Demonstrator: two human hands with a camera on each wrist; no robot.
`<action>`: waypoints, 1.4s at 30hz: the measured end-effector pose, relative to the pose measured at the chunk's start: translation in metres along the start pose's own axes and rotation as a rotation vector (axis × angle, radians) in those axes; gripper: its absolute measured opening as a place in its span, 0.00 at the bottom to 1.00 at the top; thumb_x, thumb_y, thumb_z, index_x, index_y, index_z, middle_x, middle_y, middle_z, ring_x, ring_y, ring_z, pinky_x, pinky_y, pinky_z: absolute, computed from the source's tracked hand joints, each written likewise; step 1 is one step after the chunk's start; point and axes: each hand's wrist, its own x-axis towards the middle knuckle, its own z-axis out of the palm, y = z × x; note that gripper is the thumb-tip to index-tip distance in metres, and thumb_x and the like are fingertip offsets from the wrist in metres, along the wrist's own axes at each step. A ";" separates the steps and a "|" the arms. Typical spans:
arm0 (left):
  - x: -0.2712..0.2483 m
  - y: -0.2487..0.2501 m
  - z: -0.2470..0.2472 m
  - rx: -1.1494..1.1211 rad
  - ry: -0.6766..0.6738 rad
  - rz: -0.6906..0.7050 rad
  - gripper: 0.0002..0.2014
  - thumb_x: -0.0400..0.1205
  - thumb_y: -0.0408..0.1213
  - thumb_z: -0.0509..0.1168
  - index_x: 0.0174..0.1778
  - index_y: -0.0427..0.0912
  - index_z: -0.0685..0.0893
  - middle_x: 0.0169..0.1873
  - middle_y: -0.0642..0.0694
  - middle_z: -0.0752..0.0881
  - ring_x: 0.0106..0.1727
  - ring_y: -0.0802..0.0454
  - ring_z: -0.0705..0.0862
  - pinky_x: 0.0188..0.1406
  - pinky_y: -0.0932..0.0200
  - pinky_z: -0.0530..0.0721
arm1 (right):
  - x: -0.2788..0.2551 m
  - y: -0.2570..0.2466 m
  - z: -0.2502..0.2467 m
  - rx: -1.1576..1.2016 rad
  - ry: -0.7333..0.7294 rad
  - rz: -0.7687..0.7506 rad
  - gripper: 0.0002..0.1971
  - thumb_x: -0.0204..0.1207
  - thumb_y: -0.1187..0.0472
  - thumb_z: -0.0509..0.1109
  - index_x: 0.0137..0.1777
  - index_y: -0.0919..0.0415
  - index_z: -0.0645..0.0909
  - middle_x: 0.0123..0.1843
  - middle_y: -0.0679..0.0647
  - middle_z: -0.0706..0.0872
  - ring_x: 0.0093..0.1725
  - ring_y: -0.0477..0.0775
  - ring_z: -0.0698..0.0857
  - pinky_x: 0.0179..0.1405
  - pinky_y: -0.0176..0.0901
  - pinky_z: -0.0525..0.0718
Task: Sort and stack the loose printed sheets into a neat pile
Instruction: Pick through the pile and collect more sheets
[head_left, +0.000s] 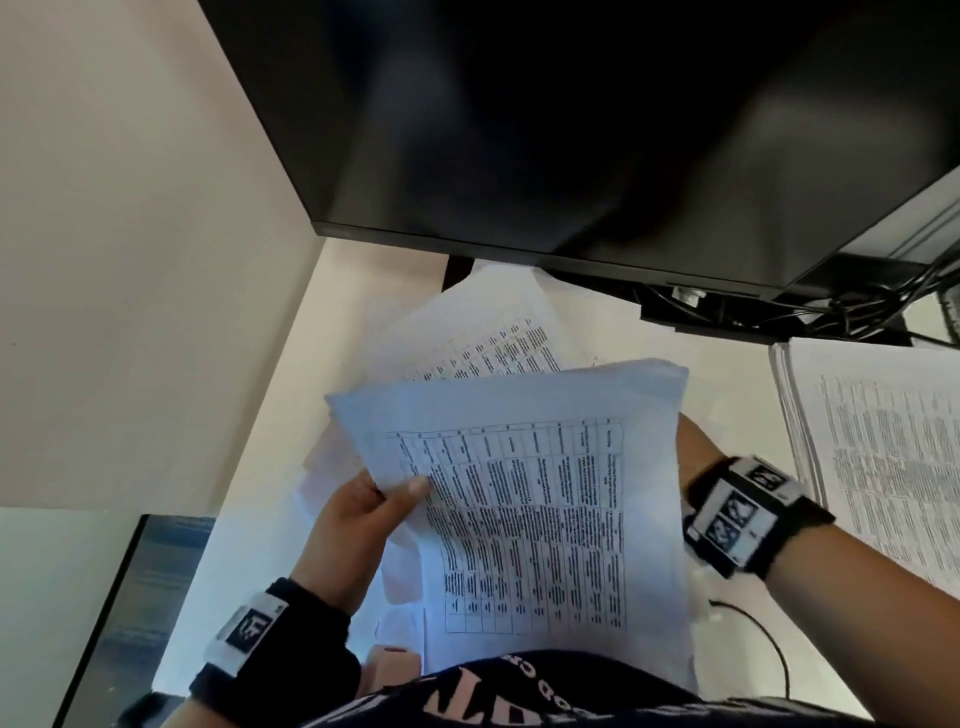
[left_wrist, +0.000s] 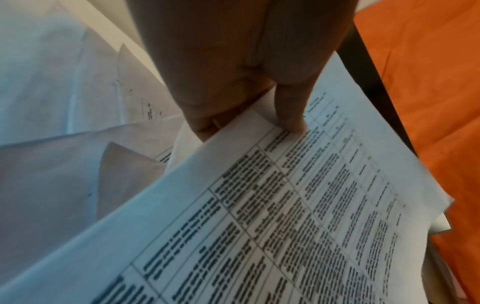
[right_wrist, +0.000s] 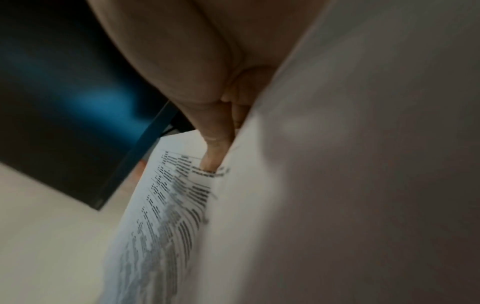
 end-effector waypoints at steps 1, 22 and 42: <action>0.001 -0.003 -0.001 0.015 0.039 -0.007 0.08 0.79 0.32 0.66 0.52 0.40 0.87 0.41 0.56 0.93 0.43 0.63 0.90 0.40 0.71 0.84 | -0.008 0.003 -0.001 0.090 -0.016 0.011 0.19 0.77 0.69 0.65 0.25 0.52 0.79 0.29 0.54 0.82 0.33 0.50 0.78 0.46 0.50 0.80; 0.009 -0.006 -0.004 -0.018 -0.276 0.019 0.22 0.43 0.47 0.85 0.23 0.37 0.90 0.37 0.30 0.90 0.37 0.35 0.90 0.38 0.42 0.90 | 0.012 0.033 -0.024 0.077 0.341 0.174 0.16 0.78 0.69 0.66 0.65 0.66 0.78 0.54 0.64 0.86 0.39 0.56 0.83 0.41 0.47 0.83; 0.040 -0.002 -0.017 0.190 0.173 0.029 0.12 0.84 0.36 0.63 0.63 0.44 0.82 0.51 0.49 0.90 0.47 0.55 0.90 0.41 0.66 0.85 | 0.002 0.013 -0.028 -0.301 0.615 -0.158 0.05 0.80 0.60 0.67 0.43 0.56 0.75 0.33 0.40 0.79 0.35 0.48 0.78 0.29 0.28 0.70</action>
